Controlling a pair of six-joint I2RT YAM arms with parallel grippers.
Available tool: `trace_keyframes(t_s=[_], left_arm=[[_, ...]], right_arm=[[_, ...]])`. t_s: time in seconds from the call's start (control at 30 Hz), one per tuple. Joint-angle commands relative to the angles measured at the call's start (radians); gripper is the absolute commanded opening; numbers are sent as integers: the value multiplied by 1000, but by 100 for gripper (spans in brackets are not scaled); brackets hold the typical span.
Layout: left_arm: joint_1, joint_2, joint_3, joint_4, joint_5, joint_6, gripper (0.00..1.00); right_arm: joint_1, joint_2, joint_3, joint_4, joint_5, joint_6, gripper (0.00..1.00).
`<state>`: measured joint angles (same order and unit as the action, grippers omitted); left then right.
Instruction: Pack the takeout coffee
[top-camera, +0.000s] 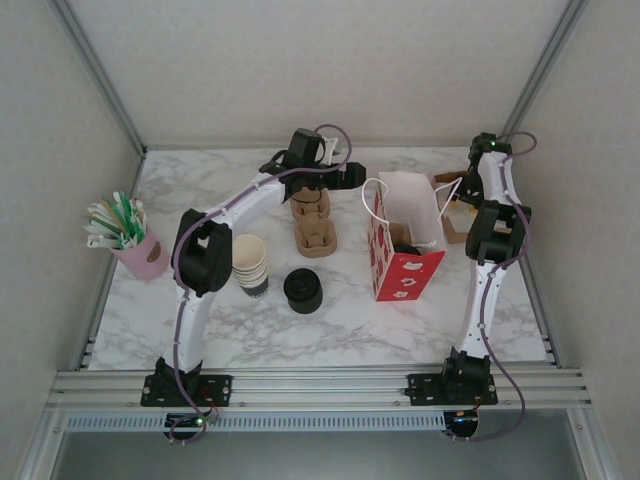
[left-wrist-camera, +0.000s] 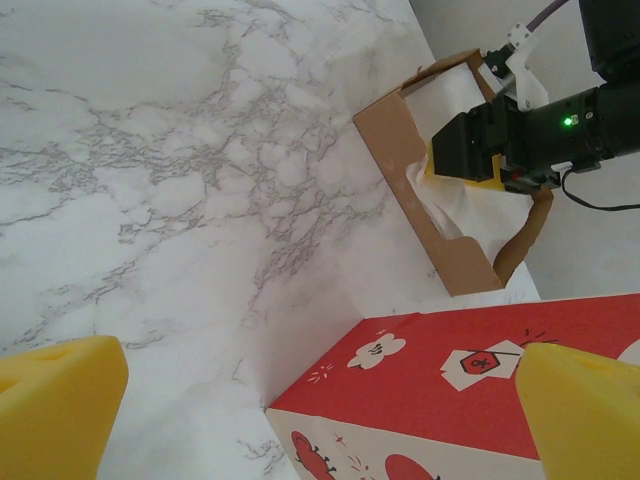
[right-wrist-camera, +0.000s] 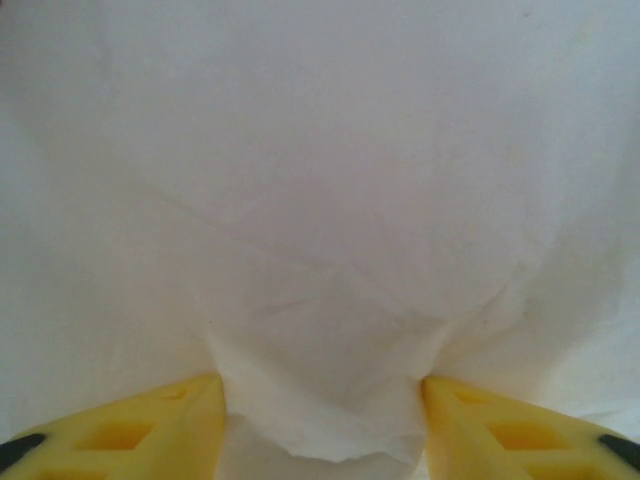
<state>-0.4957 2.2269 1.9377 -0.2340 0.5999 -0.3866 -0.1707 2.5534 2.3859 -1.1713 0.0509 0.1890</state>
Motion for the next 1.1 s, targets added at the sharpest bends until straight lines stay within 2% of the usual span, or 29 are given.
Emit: trace_keyframes(t_s=[0.0, 0.3, 0.93, 1.07], left_arm=[[-6, -6, 25, -6, 15, -6, 100], [-14, -3, 36, -20, 11, -1, 100], [-15, 7, 49, -26, 11, 2, 100], [-15, 10, 55, -28, 12, 3, 100]], right_arm=[[-3, -63, -12, -15, -19, -5, 47], [-4, -80, 2, -3, -19, -1, 38], [-3, -120, 8, 15, -18, 13, 28], [-5, -128, 5, 18, -17, 13, 22]])
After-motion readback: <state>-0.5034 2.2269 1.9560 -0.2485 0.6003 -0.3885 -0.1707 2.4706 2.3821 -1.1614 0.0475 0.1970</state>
